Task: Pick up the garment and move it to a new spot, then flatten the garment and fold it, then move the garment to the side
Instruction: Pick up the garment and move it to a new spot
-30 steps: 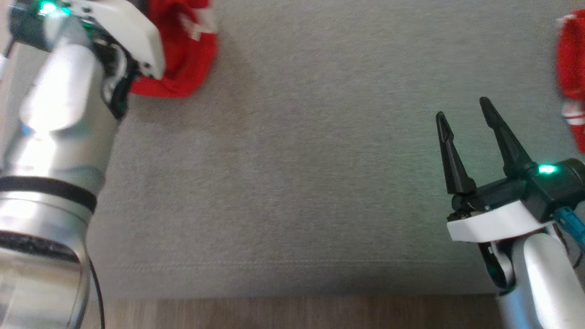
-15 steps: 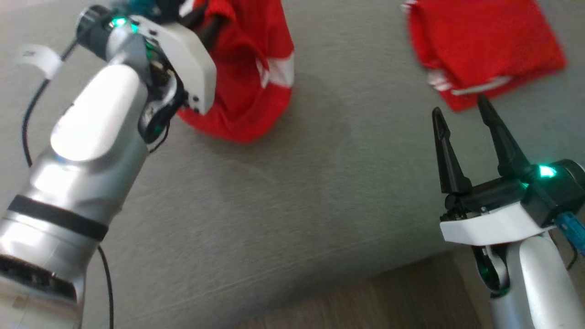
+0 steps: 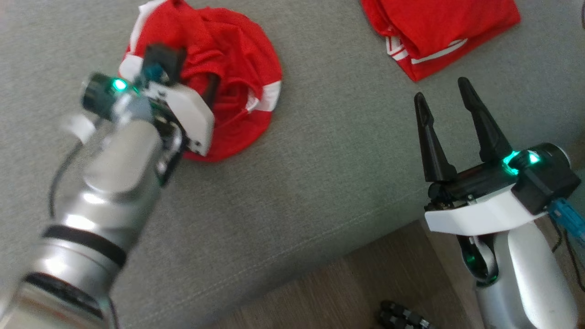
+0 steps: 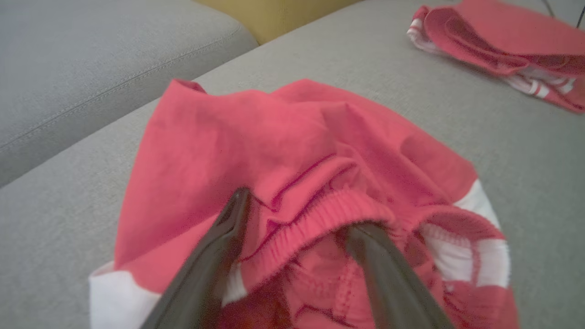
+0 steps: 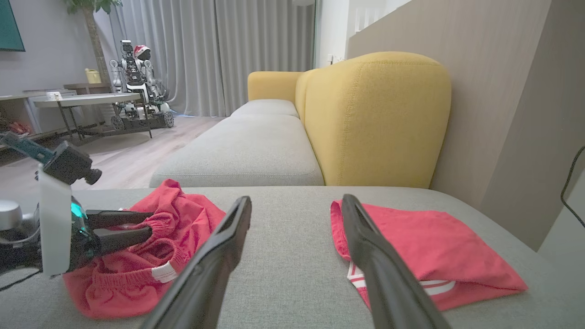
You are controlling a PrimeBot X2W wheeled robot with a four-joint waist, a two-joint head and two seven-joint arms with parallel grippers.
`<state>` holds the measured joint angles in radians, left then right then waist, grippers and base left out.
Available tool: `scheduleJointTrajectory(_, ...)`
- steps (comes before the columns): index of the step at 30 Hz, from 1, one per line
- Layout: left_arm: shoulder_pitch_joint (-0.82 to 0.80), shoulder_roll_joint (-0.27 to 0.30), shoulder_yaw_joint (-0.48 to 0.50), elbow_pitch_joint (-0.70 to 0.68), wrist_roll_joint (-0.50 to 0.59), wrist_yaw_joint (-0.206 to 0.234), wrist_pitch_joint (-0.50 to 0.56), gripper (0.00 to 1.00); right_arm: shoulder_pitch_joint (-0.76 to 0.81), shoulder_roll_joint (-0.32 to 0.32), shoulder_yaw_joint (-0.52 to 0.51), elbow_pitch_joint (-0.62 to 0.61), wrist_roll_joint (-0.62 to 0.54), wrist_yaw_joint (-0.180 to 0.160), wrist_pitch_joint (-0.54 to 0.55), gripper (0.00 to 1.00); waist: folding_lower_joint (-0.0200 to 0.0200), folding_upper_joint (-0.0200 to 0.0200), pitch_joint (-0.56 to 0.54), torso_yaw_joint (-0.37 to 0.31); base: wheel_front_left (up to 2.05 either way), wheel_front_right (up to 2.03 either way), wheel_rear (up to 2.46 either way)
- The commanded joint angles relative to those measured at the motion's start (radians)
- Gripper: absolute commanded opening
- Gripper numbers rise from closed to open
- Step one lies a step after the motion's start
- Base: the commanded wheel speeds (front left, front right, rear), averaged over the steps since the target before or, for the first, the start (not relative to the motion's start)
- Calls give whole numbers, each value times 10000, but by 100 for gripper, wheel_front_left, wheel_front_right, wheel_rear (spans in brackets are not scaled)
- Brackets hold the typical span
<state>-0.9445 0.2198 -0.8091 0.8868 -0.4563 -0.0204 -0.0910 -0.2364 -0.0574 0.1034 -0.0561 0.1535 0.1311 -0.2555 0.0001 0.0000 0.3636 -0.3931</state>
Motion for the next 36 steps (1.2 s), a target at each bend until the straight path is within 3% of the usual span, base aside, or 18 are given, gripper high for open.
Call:
scheduleJointTrajectory(1, -73, -130, 410, -13, -111, 164, -711, 100, -9, 70, 166, -234, 31, -4, -63, 100, -1, 0, -236, 322, 0, 0, 0)
scheduleJointTrajectory(7, 825, -825, 947, -300, -284, 963, -1681, 100, 395, 71, 104, 182, -238, -4, -63, 100, -1, 0, -1205, 1373, 0, 0, 0)
scheduleJointTrajectory(13, 3480, -797, 2290, -3384, 117, 2179, -1704, 100, 956, 71, -19, 695, -337, -4, -63, 100, -1, 0, -2189, 2609, 0, 0, 0)
scheduleJointTrajectory(20, 6777, -752, 4163, -6779, 1003, 3026, -1706, 100, 1419, 71, -194, 1189, -353, -4, -63, 100, -1, 0, -3011, 3461, 0, 0, 0)
scheduleJointTrajectory(24, 8643, -828, 4924, -8702, 2465, 3296, -1706, 100, 1779, 71, -392, 1208, -405, -4, -63, 100, -1, 0, -3526, 3993, 0, 0, 0)
scheduleJointTrajectory(29, 10037, -1139, 5508, -10270, 3268, 3359, -1707, 100, 2123, 72, -727, 822, -504, -4, -63, 100, -1, 0, -3803, 4216, 0, 0, 0)
scheduleJointTrajectory(36, 11217, -1255, 5589, -10583, 4025, 3012, -1707, 100, 2804, 72, -1004, 692, -279, -4, -63, 100, -1, 0, -3980, 4337, 0, 0, 0)
